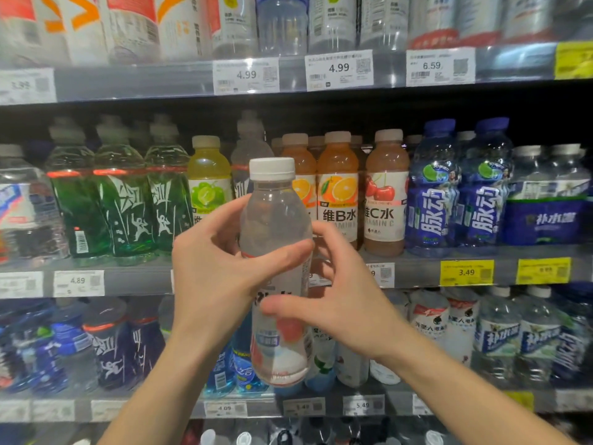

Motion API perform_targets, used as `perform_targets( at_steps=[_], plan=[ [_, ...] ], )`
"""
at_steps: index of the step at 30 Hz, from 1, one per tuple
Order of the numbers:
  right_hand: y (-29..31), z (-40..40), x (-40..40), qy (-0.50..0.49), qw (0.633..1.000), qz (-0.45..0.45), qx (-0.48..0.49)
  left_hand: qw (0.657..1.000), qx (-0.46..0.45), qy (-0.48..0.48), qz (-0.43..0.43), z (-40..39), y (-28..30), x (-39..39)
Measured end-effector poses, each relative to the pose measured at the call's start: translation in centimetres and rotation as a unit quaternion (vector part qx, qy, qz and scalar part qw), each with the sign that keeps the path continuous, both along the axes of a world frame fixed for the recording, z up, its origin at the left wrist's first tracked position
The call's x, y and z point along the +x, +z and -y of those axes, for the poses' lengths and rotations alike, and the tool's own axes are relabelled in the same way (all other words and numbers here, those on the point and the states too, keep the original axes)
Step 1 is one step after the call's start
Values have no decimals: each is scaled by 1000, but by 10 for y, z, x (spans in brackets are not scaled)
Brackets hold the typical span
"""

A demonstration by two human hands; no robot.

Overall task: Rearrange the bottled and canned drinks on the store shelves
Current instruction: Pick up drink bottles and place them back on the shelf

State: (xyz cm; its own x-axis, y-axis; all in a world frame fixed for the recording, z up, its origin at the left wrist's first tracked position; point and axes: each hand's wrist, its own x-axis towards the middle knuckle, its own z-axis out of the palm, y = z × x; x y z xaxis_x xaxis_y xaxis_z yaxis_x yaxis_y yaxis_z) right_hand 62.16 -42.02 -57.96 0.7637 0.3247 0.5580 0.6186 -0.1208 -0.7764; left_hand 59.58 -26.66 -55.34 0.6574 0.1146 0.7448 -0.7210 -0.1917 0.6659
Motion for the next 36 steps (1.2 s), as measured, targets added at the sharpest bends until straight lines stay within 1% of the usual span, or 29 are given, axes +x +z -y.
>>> perform_targets(
  at_steps=[2,6,10,12,15,20,28,36],
  plan=[
    [-3,0,2,-36,999,12,34,1000,9,-5,-3,6,1,-4],
    [-10,11,4,-32,998,25,56,999,17,-17,-39,2,-3,-3],
    [-24,20,4,-15,997,-3,74,992,82,-60,-77,-6,-24,2],
    [-34,24,3,-1,996,-22,86,983,112,-99,-106,-8,-40,2],
    [-45,28,0,-8,997,-19,78,973,130,-138,-134,-9,-63,-1],
    [-65,28,-2,2,997,-43,62,962,141,-142,-186,-13,-94,-7],
    [-81,4,-2,39,995,-61,74,972,85,-89,-199,-26,-113,-17],
    [-100,-48,-7,130,985,-77,82,981,17,-6,-193,-65,-131,-42]
  ],
)
